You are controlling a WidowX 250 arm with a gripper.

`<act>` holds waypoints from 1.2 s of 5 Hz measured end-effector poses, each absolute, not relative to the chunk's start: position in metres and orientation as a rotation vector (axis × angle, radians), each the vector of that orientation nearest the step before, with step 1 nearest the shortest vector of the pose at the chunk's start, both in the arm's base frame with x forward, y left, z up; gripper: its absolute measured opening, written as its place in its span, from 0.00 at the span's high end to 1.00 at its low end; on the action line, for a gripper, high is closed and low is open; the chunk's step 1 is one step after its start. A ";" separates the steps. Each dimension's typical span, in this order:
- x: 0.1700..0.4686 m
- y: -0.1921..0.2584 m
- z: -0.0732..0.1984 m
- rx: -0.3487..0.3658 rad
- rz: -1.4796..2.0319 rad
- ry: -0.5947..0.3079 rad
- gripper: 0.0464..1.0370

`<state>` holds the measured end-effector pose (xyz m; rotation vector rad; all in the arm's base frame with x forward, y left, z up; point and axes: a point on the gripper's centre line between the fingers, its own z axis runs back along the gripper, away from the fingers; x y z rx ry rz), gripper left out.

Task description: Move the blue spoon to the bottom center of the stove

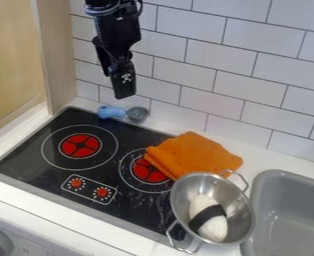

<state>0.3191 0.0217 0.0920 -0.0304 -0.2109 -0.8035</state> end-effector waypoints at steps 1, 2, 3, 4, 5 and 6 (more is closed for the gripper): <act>0.309 0.021 0.076 -0.059 -0.801 -0.159 0.04; 0.309 0.025 0.069 -0.040 -0.849 -0.142 0.04; 0.314 0.030 0.063 -0.018 -0.923 -0.141 0.04; 0.320 0.034 0.058 0.010 -0.976 -0.163 0.04; 0.329 0.038 0.057 0.035 -0.998 -0.177 0.04; 0.346 0.043 0.051 0.054 -1.005 -0.173 0.04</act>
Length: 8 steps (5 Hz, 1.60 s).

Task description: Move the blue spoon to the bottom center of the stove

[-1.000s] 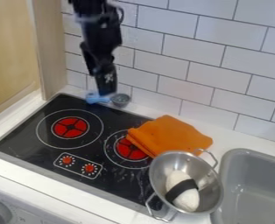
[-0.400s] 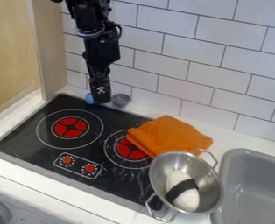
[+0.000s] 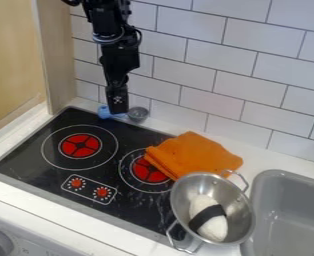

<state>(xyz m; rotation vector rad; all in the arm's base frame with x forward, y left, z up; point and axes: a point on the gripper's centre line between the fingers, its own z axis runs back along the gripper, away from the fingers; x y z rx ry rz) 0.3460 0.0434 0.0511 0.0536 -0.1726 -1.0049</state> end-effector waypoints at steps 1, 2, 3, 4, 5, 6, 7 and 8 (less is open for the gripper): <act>0.357 0.047 0.046 0.062 -0.990 -0.171 0.04; 0.365 0.055 0.037 0.091 -0.982 -0.144 0.04; 0.370 0.058 0.030 0.092 -0.979 -0.128 0.04; 0.372 0.063 0.022 0.086 -0.970 -0.105 0.04; 0.374 0.068 0.014 0.079 -0.963 -0.080 0.04; 0.369 0.070 0.003 0.055 -0.961 -0.022 0.04; 0.374 0.073 0.001 0.058 -0.953 -0.011 0.10; 0.376 0.073 0.000 0.056 -0.956 -0.006 0.41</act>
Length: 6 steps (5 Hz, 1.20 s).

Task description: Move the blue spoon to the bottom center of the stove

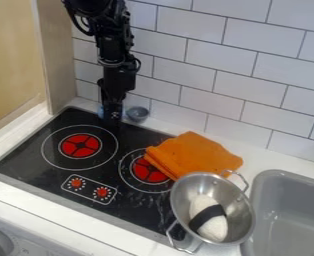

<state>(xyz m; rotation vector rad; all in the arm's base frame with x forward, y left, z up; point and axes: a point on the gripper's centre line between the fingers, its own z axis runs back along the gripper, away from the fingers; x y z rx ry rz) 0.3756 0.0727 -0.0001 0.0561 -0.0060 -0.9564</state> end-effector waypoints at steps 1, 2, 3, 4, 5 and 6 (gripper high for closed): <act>0.375 0.073 0.000 0.059 -0.950 -0.004 0.65; 0.375 0.074 0.000 0.056 -0.947 -0.002 0.66; 0.374 0.075 0.000 0.042 -0.945 -0.004 0.66; 0.373 0.073 0.000 0.027 -0.948 -0.013 0.66; 0.374 0.070 0.010 0.015 -0.961 -0.045 0.67; 0.370 0.065 0.030 0.020 -0.987 -0.096 0.67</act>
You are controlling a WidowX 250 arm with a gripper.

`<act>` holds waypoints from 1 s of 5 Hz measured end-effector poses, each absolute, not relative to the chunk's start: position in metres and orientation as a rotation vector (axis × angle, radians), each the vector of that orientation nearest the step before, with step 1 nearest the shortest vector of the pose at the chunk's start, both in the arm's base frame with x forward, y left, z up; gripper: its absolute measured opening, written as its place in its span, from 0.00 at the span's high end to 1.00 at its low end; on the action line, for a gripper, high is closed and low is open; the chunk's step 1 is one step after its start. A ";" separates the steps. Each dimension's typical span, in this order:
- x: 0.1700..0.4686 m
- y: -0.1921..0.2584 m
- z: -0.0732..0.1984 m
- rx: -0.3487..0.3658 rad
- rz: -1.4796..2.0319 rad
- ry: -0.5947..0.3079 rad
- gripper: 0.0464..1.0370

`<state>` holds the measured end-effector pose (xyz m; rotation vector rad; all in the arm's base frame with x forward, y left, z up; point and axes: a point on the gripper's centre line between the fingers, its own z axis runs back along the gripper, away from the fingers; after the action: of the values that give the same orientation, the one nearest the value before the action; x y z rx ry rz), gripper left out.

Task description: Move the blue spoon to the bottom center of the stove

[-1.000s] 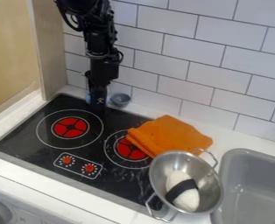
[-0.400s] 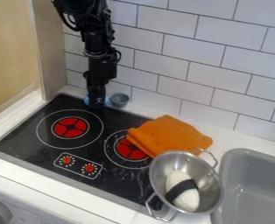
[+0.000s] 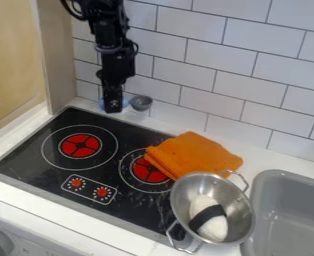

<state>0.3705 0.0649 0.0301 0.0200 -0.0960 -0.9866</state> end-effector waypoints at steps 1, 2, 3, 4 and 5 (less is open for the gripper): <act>0.356 0.058 0.044 0.010 -1.022 -0.126 0.67; 0.334 0.056 0.058 0.007 -1.057 -0.143 0.67; 0.298 0.053 0.063 0.003 -1.081 -0.123 0.67; 0.268 0.052 0.056 0.004 -1.097 -0.065 0.67; 0.251 0.047 0.045 -0.017 -1.126 -0.012 0.67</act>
<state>0.2512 0.0472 0.0452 -0.0169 -0.0118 -1.1261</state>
